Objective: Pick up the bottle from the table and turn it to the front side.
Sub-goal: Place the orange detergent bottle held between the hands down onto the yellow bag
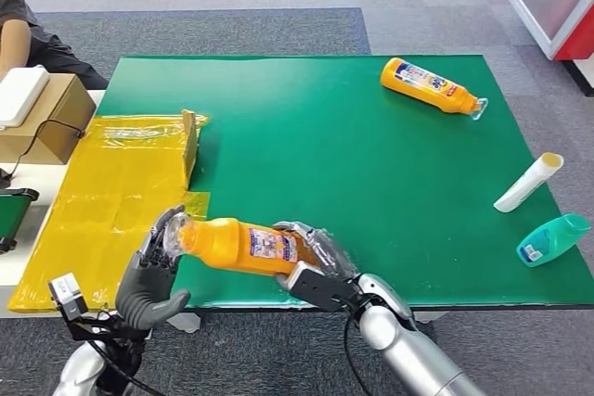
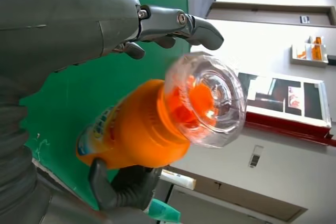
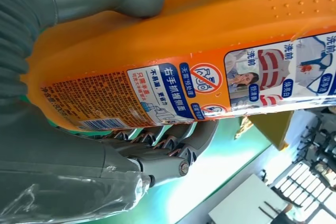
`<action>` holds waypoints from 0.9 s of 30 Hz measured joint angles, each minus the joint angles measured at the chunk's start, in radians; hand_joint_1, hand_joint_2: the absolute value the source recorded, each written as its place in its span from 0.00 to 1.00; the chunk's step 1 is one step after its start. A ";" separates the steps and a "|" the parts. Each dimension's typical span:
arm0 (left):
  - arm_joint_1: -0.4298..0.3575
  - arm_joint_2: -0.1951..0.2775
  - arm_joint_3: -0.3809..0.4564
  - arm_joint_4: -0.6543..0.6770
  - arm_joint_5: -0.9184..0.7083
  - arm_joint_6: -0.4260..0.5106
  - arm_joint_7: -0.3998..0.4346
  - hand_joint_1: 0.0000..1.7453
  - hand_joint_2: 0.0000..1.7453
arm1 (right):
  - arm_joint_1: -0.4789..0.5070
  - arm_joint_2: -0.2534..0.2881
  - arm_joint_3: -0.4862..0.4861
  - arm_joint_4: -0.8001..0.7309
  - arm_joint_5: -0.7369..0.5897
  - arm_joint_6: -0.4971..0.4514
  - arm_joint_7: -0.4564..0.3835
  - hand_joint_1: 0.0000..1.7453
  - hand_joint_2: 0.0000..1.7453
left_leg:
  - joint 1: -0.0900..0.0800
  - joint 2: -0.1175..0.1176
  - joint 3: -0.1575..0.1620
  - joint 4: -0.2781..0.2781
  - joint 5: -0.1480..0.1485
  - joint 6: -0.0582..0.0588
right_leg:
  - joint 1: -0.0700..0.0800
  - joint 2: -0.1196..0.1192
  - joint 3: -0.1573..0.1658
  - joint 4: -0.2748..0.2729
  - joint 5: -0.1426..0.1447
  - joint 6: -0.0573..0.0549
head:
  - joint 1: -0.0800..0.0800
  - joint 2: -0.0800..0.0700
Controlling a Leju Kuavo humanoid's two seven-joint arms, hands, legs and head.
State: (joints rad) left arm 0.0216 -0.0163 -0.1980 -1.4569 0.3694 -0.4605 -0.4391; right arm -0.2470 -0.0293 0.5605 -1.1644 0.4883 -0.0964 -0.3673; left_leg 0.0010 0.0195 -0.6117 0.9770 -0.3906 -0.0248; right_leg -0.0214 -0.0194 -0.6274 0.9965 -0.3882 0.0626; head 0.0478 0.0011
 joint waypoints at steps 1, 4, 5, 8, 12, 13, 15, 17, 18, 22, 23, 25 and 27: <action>-0.001 -0.001 -0.001 0.000 0.003 0.004 0.002 0.00 1.00 | -0.001 0.002 0.006 0.002 0.003 -0.001 0.001 1.00 1.00 | 0.000 0.000 0.000 0.000 0.000 0.000 | 0.000 0.000 0.000 0.000 0.000 0.000 | 0.000 0.000; -0.002 -0.005 -0.002 0.000 0.017 0.024 0.006 0.00 1.00 | -0.001 0.005 0.024 0.004 0.007 -0.001 0.005 1.00 1.00 | 0.000 0.000 0.000 0.000 0.000 0.000 | 0.000 0.000 0.000 0.000 0.000 0.000 | 0.000 0.000; -0.002 -0.007 -0.002 0.000 0.024 0.030 0.007 0.00 1.00 | -0.001 0.006 0.030 0.004 0.009 0.000 0.007 1.00 1.00 | 0.000 0.000 0.000 0.000 0.000 0.000 | 0.000 0.000 0.000 0.000 0.000 0.000 | 0.000 0.000; -0.002 -0.011 -0.001 0.001 0.046 0.044 0.016 0.00 1.00 | 0.001 0.011 0.051 0.004 0.012 0.000 0.009 1.00 1.00 | 0.000 0.000 0.000 0.000 0.000 0.000 | 0.000 0.000 0.000 0.000 0.000 0.000 | 0.000 0.000; -0.002 -0.018 -0.001 0.005 0.057 0.051 0.024 0.00 1.00 | 0.003 0.015 0.074 0.003 0.008 -0.003 0.010 1.00 1.00 | 0.000 0.000 0.000 0.000 0.000 0.000 | 0.000 0.000 0.000 0.000 0.000 0.000 | 0.000 0.000; -0.002 -0.019 -0.001 0.006 0.060 0.052 0.025 0.00 1.00 | 0.003 0.016 0.078 0.002 0.006 -0.005 0.010 1.00 1.00 | 0.000 0.000 0.000 0.000 0.000 0.000 | 0.000 0.000 0.000 0.000 0.000 0.000 | 0.000 0.000; -0.002 -0.021 -0.001 0.008 0.063 0.053 0.026 0.00 1.00 | 0.003 0.017 0.083 0.002 0.003 -0.007 0.009 1.00 1.00 | 0.000 0.000 0.000 0.000 0.000 0.000 | 0.000 0.000 0.000 0.000 0.000 0.000 | 0.000 0.000; -0.002 -0.023 -0.001 0.010 0.063 0.054 0.026 0.00 1.00 | 0.003 0.018 0.087 0.002 0.002 -0.008 0.010 1.00 1.00 | 0.000 0.000 0.000 0.000 0.000 0.000 | 0.000 0.000 0.000 0.000 0.000 0.000 | 0.000 0.000; -0.002 -0.023 -0.001 0.010 0.063 0.054 0.026 0.00 1.00 | 0.003 0.018 0.089 0.002 0.002 -0.008 0.010 1.00 1.00 | 0.000 0.000 0.000 0.000 0.000 0.000 | 0.000 0.000 0.000 0.000 0.000 0.000 | 0.000 0.000; -0.002 -0.024 -0.001 0.010 0.064 0.057 0.027 0.00 1.00 | 0.003 0.018 0.094 0.000 -0.005 -0.008 0.009 1.00 1.00 | 0.000 0.000 0.000 0.000 0.000 0.000 | 0.000 0.000 0.000 0.000 0.000 0.000 | 0.000 0.000; -0.002 -0.024 -0.001 0.011 0.065 0.058 0.027 0.00 1.00 | 0.004 0.018 0.095 -0.003 -0.009 -0.008 0.008 1.00 1.00 | 0.000 0.000 0.000 0.000 0.000 0.000 | 0.000 0.000 0.000 0.000 0.000 0.000 | 0.000 0.000; -0.002 -0.024 -0.001 0.012 0.067 0.059 0.027 0.00 1.00 | 0.004 0.018 0.095 -0.015 -0.019 -0.007 0.007 1.00 1.00 | 0.000 0.000 0.000 0.000 0.000 0.000 | 0.000 0.000 0.000 0.000 0.000 0.000 | 0.000 0.000; -0.002 -0.024 -0.001 0.015 0.072 0.053 0.028 0.00 1.00 | 0.004 0.018 0.095 -0.030 -0.027 -0.003 0.007 1.00 1.00 | 0.000 0.000 0.000 0.000 0.000 0.000 | 0.000 0.000 0.000 0.000 0.000 0.000 | 0.000 0.000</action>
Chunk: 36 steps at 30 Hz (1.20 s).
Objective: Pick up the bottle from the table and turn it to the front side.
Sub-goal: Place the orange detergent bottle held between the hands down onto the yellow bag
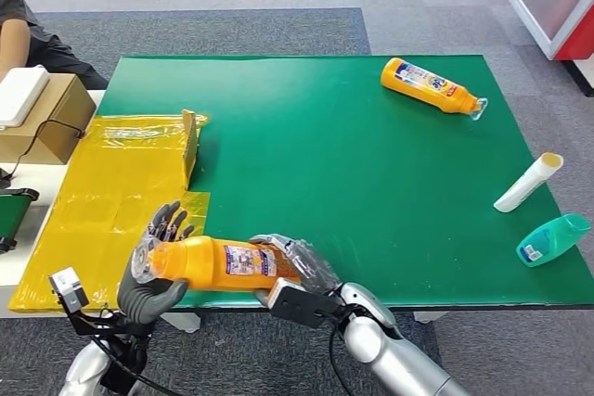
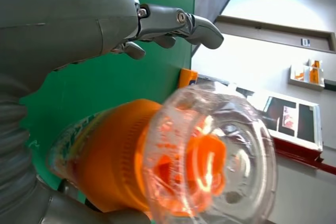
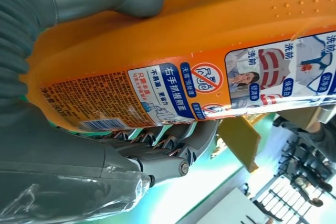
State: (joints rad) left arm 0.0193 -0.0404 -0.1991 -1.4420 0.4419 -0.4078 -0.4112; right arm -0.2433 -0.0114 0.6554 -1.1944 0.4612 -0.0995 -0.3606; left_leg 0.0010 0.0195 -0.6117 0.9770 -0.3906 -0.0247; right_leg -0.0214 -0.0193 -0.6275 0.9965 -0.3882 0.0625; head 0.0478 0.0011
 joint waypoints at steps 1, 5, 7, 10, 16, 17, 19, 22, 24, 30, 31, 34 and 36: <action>0.000 0.000 0.000 0.002 0.006 -0.009 0.002 0.00 1.00 | -0.001 0.000 0.000 -0.008 -0.003 0.003 0.000 1.00 1.00 | 0.000 0.000 0.000 0.000 0.000 0.000 | 0.000 0.000 0.000 0.000 0.000 0.000 | 0.000 0.000; -0.004 0.003 -0.006 0.012 0.033 -0.077 0.008 0.00 1.00 | -0.014 0.000 0.008 -0.036 -0.003 0.022 0.000 1.00 1.00 | 0.000 0.000 0.000 0.000 0.000 0.000 | 0.000 0.000 0.000 0.000 0.000 0.000 | 0.000 0.000; -0.009 0.007 -0.015 0.020 0.027 -0.108 0.008 0.02 1.00 | -0.029 0.000 0.015 -0.047 -0.001 0.032 0.000 1.00 1.00 | 0.000 0.000 0.000 0.000 0.000 0.000 | 0.000 0.000 0.000 0.000 0.000 0.000 | 0.000 0.000; -0.020 0.015 -0.030 0.035 0.007 -0.133 0.006 0.12 1.00 | -0.052 0.000 0.030 -0.060 0.000 0.044 -0.001 1.00 1.00 | 0.000 0.000 0.000 0.000 0.000 0.000 | 0.000 0.000 0.000 0.000 0.000 0.000 | 0.000 0.000; -0.039 0.038 -0.062 0.062 -0.053 -0.158 -0.014 0.57 1.00 | -0.073 0.000 0.051 -0.066 0.001 0.051 -0.002 1.00 1.00 | 0.000 0.000 0.000 0.000 0.000 0.000 | 0.000 0.000 0.000 0.000 0.000 0.000 | 0.000 0.000; -0.043 0.042 -0.066 0.066 -0.064 -0.158 -0.019 0.67 1.00 | -0.074 0.000 0.053 -0.066 0.001 0.052 -0.002 1.00 1.00 | 0.000 0.000 0.000 0.000 0.000 0.000 | 0.000 0.000 0.000 0.000 0.000 0.000 | 0.000 0.000; -0.051 0.050 -0.071 0.072 -0.083 -0.157 -0.029 0.83 1.00 | -0.076 0.000 0.057 -0.066 0.002 0.054 -0.002 1.00 1.00 | 0.000 0.000 0.000 0.000 0.000 0.000 | 0.000 0.000 0.000 0.000 0.000 0.000 | 0.000 0.000; -0.061 0.058 -0.075 0.078 -0.106 -0.153 -0.039 0.87 1.00 | -0.078 0.000 0.061 -0.066 0.005 0.055 -0.002 1.00 1.00 | 0.000 0.000 0.000 0.000 0.000 0.000 | 0.000 0.000 0.000 0.000 0.000 0.000 | 0.000 0.000; -0.065 0.062 -0.076 0.081 -0.115 -0.150 -0.042 0.94 1.00 | -0.079 0.000 0.062 -0.066 0.006 0.056 -0.002 1.00 1.00 | 0.000 0.000 0.000 0.000 0.000 0.000 | 0.000 0.000 0.000 0.000 0.000 0.000 | 0.000 0.000; -0.073 0.069 -0.084 0.086 -0.140 -0.133 -0.050 1.00 1.00 | -0.080 0.000 0.068 -0.065 0.007 0.057 0.001 0.45 1.00 | 0.000 0.000 0.000 0.000 0.000 0.000 | 0.000 0.000 0.000 0.000 0.000 0.000 | 0.000 0.000; -0.074 0.070 -0.085 0.086 -0.146 -0.127 -0.052 1.00 1.00 | -0.080 0.000 0.068 -0.065 0.008 0.057 0.002 0.21 1.00 | 0.000 0.000 0.000 0.000 0.000 0.000 | 0.000 0.000 0.000 0.000 0.000 0.000 | 0.000 0.000; -0.074 0.072 -0.091 0.086 -0.174 -0.098 -0.054 1.00 1.00 | -0.081 0.000 0.072 -0.064 0.015 0.051 0.008 0.00 1.00 | 0.000 0.000 0.000 0.000 0.000 0.000 | 0.000 0.000 0.000 0.000 0.000 0.000 | 0.000 0.000; -0.071 0.075 -0.092 0.086 -0.212 -0.055 -0.052 1.00 1.00 | -0.082 0.000 0.074 -0.061 0.017 0.042 0.018 0.00 1.00 | 0.000 0.000 0.000 0.000 0.000 0.000 | 0.000 0.000 0.000 0.000 0.000 0.000 | 0.000 0.000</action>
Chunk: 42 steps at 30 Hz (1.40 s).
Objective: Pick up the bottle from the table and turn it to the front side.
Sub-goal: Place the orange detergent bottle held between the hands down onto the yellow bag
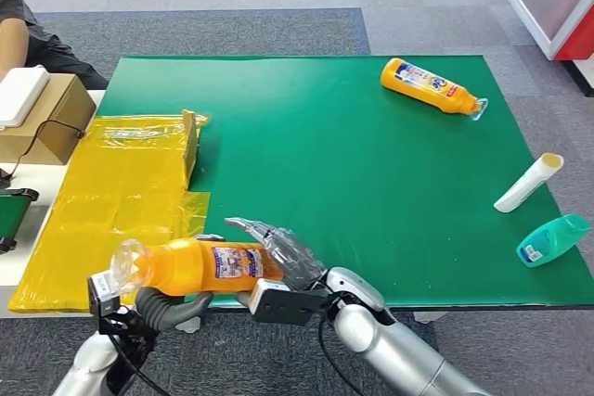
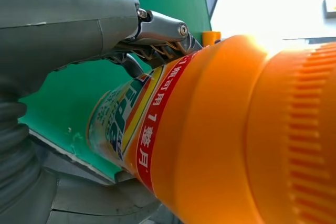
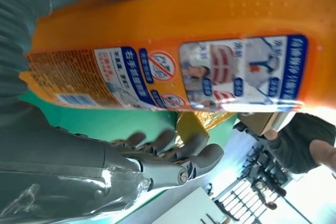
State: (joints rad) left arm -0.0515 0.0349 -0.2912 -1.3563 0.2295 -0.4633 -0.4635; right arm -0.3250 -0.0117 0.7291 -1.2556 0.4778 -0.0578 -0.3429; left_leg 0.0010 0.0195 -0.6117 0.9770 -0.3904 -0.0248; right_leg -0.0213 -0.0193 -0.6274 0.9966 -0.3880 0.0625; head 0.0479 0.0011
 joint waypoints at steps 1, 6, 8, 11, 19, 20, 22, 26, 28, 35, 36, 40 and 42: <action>0.002 0.003 0.000 -0.002 -0.030 0.036 0.004 1.00 1.00 | 0.000 0.000 -0.001 0.002 -0.003 -0.007 0.006 0.00 1.00 | 0.000 0.000 0.000 0.000 0.000 0.000 | 0.000 0.000 0.000 0.000 0.000 0.000 | 0.000 0.000; 0.041 0.035 0.028 -0.057 -0.157 0.218 0.049 1.00 1.00 | 0.030 -0.016 -0.045 0.008 -0.030 -0.047 0.030 0.00 1.00 | 0.000 0.000 0.000 0.000 0.000 0.000 | 0.000 0.000 0.000 0.000 0.000 0.000 | 0.000 0.000; 0.064 0.052 0.054 -0.093 -0.208 0.277 0.077 1.00 1.00 | 0.054 -0.025 -0.075 0.008 -0.037 -0.059 0.035 0.00 1.00 | 0.000 0.000 0.000 0.000 0.000 0.000 | 0.000 0.000 0.000 0.000 0.000 0.000 | 0.000 0.000; 0.101 0.081 0.101 -0.162 -0.301 0.367 0.133 1.00 1.00 | 0.097 -0.038 -0.128 0.005 -0.043 -0.071 0.045 0.00 1.00 | 0.000 0.000 0.000 0.000 0.000 0.000 | 0.000 0.000 -0.001 0.000 -0.001 0.000 | 0.000 0.000; 0.182 0.173 0.233 -0.376 -0.459 0.453 0.252 1.00 1.00 | 0.222 -0.053 -0.268 -0.042 -0.041 -0.077 0.057 0.00 1.00 | 0.000 0.000 0.000 0.000 -0.001 -0.001 | 0.000 0.000 -0.001 0.000 -0.002 -0.002 | 0.000 0.000; 0.188 0.181 0.242 -0.394 -0.482 0.463 0.259 1.00 1.00 | 0.231 -0.054 -0.279 -0.047 -0.040 -0.076 0.058 0.00 1.00 | 0.000 0.000 0.000 0.000 -0.001 -0.001 | 0.000 0.000 -0.001 0.000 -0.002 -0.002 | 0.000 0.000; 0.205 0.203 0.260 -0.432 -0.526 0.482 0.280 1.00 1.00 | 0.252 -0.053 -0.301 -0.056 -0.038 -0.074 0.060 0.00 1.00 | 0.001 0.000 0.000 0.000 -0.001 -0.001 | 0.001 0.000 -0.001 0.000 -0.002 -0.002 | 0.000 0.000; 0.241 0.261 0.326 -0.516 -0.572 0.470 0.338 1.00 1.00 | 0.310 -0.052 -0.342 -0.059 -0.041 -0.069 0.052 0.00 1.00 | 0.001 0.000 0.000 0.000 -0.002 -0.002 | 0.001 0.000 0.000 0.000 -0.003 -0.003 | 0.000 0.000; 0.248 0.284 0.355 -0.543 -0.594 0.451 0.368 1.00 1.00 | 0.329 -0.051 -0.353 -0.059 -0.041 -0.069 0.047 0.00 1.00 | 0.001 0.000 0.000 0.000 -0.002 -0.002 | 0.002 0.000 0.000 0.000 -0.003 -0.003 | 0.000 0.000; 0.218 0.356 0.368 -0.488 -0.691 0.341 0.572 1.00 1.00 | 0.346 -0.034 -0.368 -0.044 -0.057 -0.045 0.046 0.00 1.00 | 0.002 0.000 0.000 0.000 -0.002 -0.002 | 0.002 0.000 -0.001 0.000 -0.003 -0.003 | 0.000 0.000; 0.201 0.358 0.361 -0.453 -0.703 0.339 0.578 1.00 1.00 | 0.344 -0.029 -0.367 -0.035 -0.060 -0.040 0.046 0.00 1.00 | 0.002 0.000 0.000 0.000 -0.001 -0.002 | 0.002 0.000 -0.001 0.000 -0.002 -0.003 | 0.000 0.000; 0.098 0.346 0.317 -0.305 -0.742 0.362 0.580 1.00 1.00 | 0.330 -0.010 -0.361 0.002 -0.072 -0.027 0.045 0.00 1.00 | 0.002 0.000 0.001 0.000 0.000 -0.002 | 0.002 -0.001 0.001 0.000 -0.002 -0.003 | 0.000 0.000; 0.036 0.334 0.285 -0.233 -0.757 0.373 0.580 1.00 1.00 | 0.323 -0.004 -0.356 0.020 -0.078 -0.025 0.044 0.00 1.00 | 0.002 -0.001 0.003 0.000 0.000 -0.002 | 0.002 -0.001 0.003 0.000 -0.002 -0.003 | 0.000 0.000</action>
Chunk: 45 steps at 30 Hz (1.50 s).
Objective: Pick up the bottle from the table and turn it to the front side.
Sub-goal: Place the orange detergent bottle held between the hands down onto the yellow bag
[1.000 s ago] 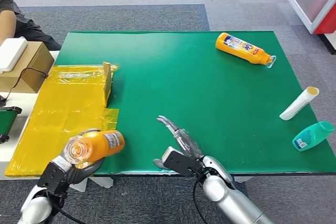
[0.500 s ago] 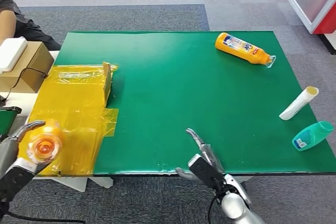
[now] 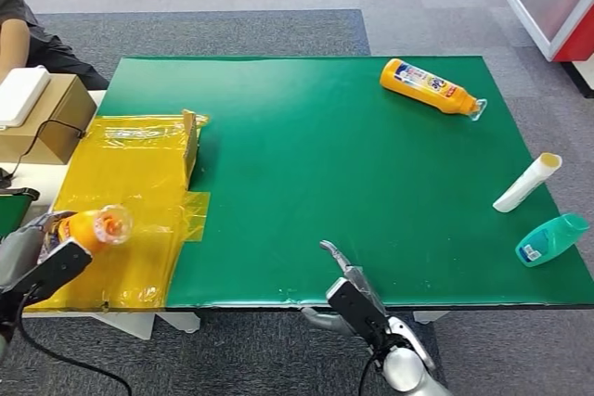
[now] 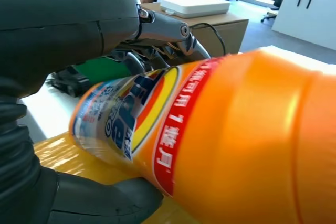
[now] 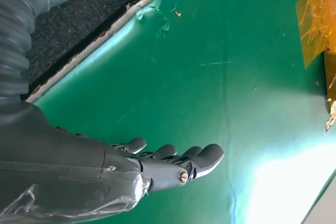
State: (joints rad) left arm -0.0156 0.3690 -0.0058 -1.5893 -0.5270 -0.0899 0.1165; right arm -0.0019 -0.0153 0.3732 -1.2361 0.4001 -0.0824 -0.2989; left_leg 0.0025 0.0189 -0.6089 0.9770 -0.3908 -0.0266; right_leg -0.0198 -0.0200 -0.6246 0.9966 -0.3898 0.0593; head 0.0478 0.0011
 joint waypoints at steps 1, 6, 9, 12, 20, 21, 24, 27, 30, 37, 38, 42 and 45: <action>-0.030 -0.006 -0.017 0.034 -0.006 0.005 0.000 1.00 1.00 | -0.003 0.002 0.003 0.008 -0.003 0.001 0.000 0.00 1.00 | 0.000 0.000 0.001 0.000 0.000 0.000 | 0.000 0.000 0.001 0.000 0.000 0.000 | 0.000 0.000; -0.154 -0.043 -0.102 0.188 -0.043 0.046 -0.017 1.00 1.00 | -0.014 0.010 0.016 0.036 -0.015 0.011 -0.001 0.00 1.00 | 0.000 0.000 0.002 0.000 0.001 -0.001 | 0.000 0.000 0.001 0.000 0.002 -0.001 | 0.000 0.000; -0.200 -0.063 -0.145 0.247 -0.063 0.060 -0.028 0.98 1.00 | -0.017 0.013 0.021 0.045 -0.017 0.013 -0.001 0.00 1.00 | 0.000 0.000 0.002 0.000 0.001 -0.002 | 0.000 0.000 0.001 0.000 0.002 -0.001 | 0.000 0.000; -0.242 -0.079 -0.188 0.291 -0.083 0.050 -0.039 0.90 1.00 | -0.021 0.015 0.028 0.053 -0.018 0.016 -0.001 0.00 1.00 | 0.000 0.000 0.002 0.000 0.001 -0.001 | 0.000 0.000 0.001 0.000 0.002 -0.001 | 0.000 0.000; -0.332 -0.100 -0.327 0.390 -0.167 -0.011 -0.080 0.79 1.00 | -0.039 0.020 0.045 0.073 -0.018 0.033 -0.001 0.00 1.00 | 0.000 0.000 0.002 0.000 0.001 -0.001 | 0.000 0.001 0.001 0.000 0.002 -0.001 | 0.000 0.000; -0.339 -0.101 -0.342 0.399 -0.172 -0.015 -0.084 0.79 1.00 | -0.041 0.021 0.047 0.075 -0.018 0.034 -0.001 0.00 1.00 | 0.000 0.000 0.002 0.000 0.001 -0.001 | 0.000 0.001 0.000 0.000 0.002 -0.001 | 0.000 0.000; -0.353 -0.104 -0.371 0.419 -0.175 -0.019 -0.089 0.43 1.00 | -0.046 0.021 0.051 0.080 -0.018 0.035 -0.001 0.00 1.00 | 0.000 0.001 0.002 0.000 0.001 -0.002 | 0.000 0.001 0.000 0.000 0.002 -0.001 | 0.000 0.000; -0.363 -0.104 -0.390 0.434 -0.183 -0.023 -0.092 0.00 1.00 | -0.050 0.021 0.052 0.085 -0.018 0.036 -0.001 0.00 1.00 | 0.000 0.001 0.002 0.000 0.001 -0.002 | 0.000 0.001 0.000 0.000 0.002 -0.001 | 0.000 0.000; -0.370 -0.103 -0.410 0.450 -0.200 -0.027 -0.089 0.00 1.00 | -0.053 0.021 0.053 0.090 -0.018 0.039 -0.001 0.00 1.00 | 0.000 0.001 0.002 0.000 0.001 -0.002 | 0.000 0.001 0.000 0.000 0.002 -0.001 | 0.000 0.000; -0.359 -0.095 -0.416 0.457 -0.201 0.040 -0.031 0.00 0.00 | -0.050 0.021 0.049 0.091 -0.021 0.035 0.004 0.00 1.00 | 0.000 0.001 0.001 0.000 0.001 -0.002 | 0.000 0.001 0.000 0.000 0.002 -0.001 | 0.000 0.000; -0.342 -0.095 -0.403 0.441 -0.173 0.078 -0.031 0.00 0.00 | -0.046 0.021 0.048 0.090 -0.022 0.029 0.006 0.00 1.00 | 0.000 0.001 0.001 0.000 0.001 -0.002 | 0.000 0.002 0.000 0.000 0.002 -0.001 | 0.000 0.000; -0.200 -0.121 -0.271 0.304 0.072 0.237 -0.191 0.00 0.75 | -0.021 0.020 0.036 0.076 -0.029 0.003 0.010 0.00 1.00 | 0.000 0.003 0.002 0.000 -0.002 -0.002 | 0.000 0.004 -0.001 0.000 0.000 -0.001 | 0.000 0.000; -0.066 -0.166 -0.161 0.190 0.244 0.277 -0.403 0.00 1.00 | -0.011 0.020 0.033 0.067 -0.039 -0.013 0.006 0.00 1.00 | 0.000 0.003 0.002 0.000 -0.004 -0.003 | 0.000 0.005 -0.001 0.000 -0.002 0.000 | 0.000 0.000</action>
State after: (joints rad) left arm -0.0818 0.2029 -0.1664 -1.3992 -0.2831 0.1873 -0.2860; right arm -0.0130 0.0049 0.4067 -1.1688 0.3606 -0.0959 -0.2928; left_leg 0.0024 0.0219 -0.6070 0.9770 -0.3949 -0.0292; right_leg -0.0197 -0.0150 -0.6253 0.9967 -0.3917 0.0591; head 0.0479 0.0011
